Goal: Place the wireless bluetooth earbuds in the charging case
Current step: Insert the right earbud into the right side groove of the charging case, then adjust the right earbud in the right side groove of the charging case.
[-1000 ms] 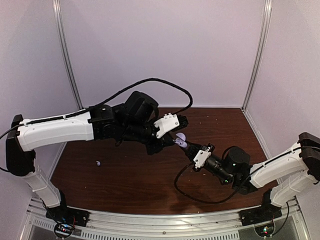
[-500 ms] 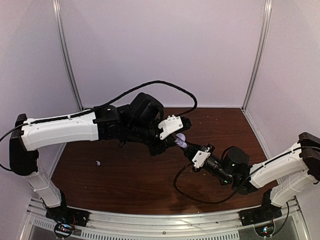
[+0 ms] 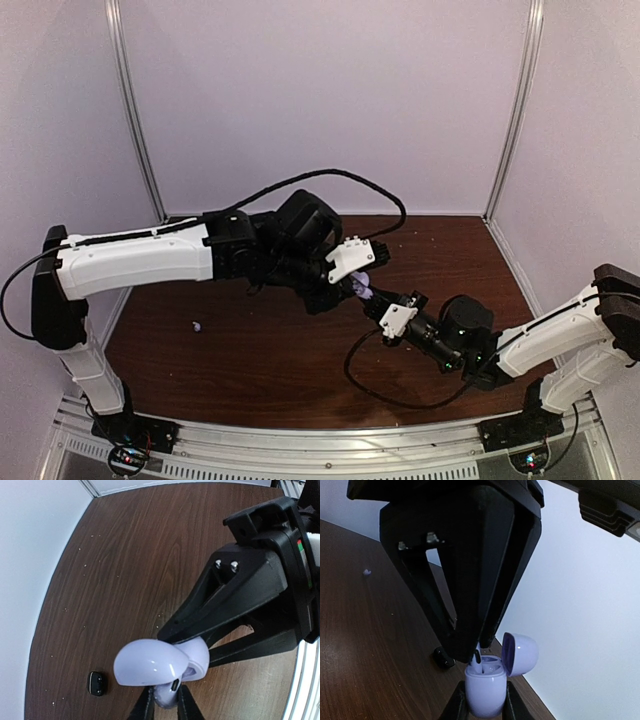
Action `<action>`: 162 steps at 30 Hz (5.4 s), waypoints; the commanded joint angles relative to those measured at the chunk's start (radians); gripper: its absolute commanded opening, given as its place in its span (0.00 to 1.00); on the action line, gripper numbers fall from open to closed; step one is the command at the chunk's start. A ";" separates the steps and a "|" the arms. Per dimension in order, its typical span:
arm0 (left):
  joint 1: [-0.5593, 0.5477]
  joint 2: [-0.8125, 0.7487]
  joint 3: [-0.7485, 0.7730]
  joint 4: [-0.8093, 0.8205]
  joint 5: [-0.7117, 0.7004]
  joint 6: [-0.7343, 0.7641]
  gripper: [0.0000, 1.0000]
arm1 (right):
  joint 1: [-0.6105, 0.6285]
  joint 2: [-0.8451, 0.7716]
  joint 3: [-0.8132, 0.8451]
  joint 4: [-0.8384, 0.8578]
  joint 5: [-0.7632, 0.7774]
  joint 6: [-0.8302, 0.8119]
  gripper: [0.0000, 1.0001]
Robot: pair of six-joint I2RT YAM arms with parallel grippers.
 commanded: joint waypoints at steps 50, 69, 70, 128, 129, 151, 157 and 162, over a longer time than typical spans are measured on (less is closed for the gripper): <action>0.021 -0.485 -0.459 0.568 0.390 0.038 0.97 | -0.220 -0.160 0.005 0.127 -1.001 0.971 0.00; 0.019 -0.324 -0.343 0.540 0.367 -0.012 0.96 | -0.216 -0.176 0.018 0.049 -0.950 0.930 0.00; 0.020 -0.319 -0.340 0.540 0.366 -0.015 0.95 | -0.216 -0.176 0.019 0.047 -0.951 0.929 0.00; 0.021 -0.219 -0.268 0.483 0.261 -0.035 0.82 | -0.181 -0.198 0.007 0.038 -0.932 0.887 0.00; 0.021 -0.228 -0.274 0.499 0.275 -0.034 0.82 | -0.182 -0.197 0.005 0.041 -0.928 0.887 0.00; 0.048 -0.417 -0.405 0.554 0.308 -0.075 0.73 | -0.187 -0.189 -0.042 0.159 -0.828 0.888 0.00; 0.089 -0.381 -0.371 0.483 0.337 -0.160 0.52 | -0.201 -0.162 -0.037 0.185 -0.825 0.924 0.00; 0.238 -0.420 -0.466 0.447 0.294 -0.413 0.44 | -0.237 -0.188 -0.047 0.149 -0.805 0.933 0.00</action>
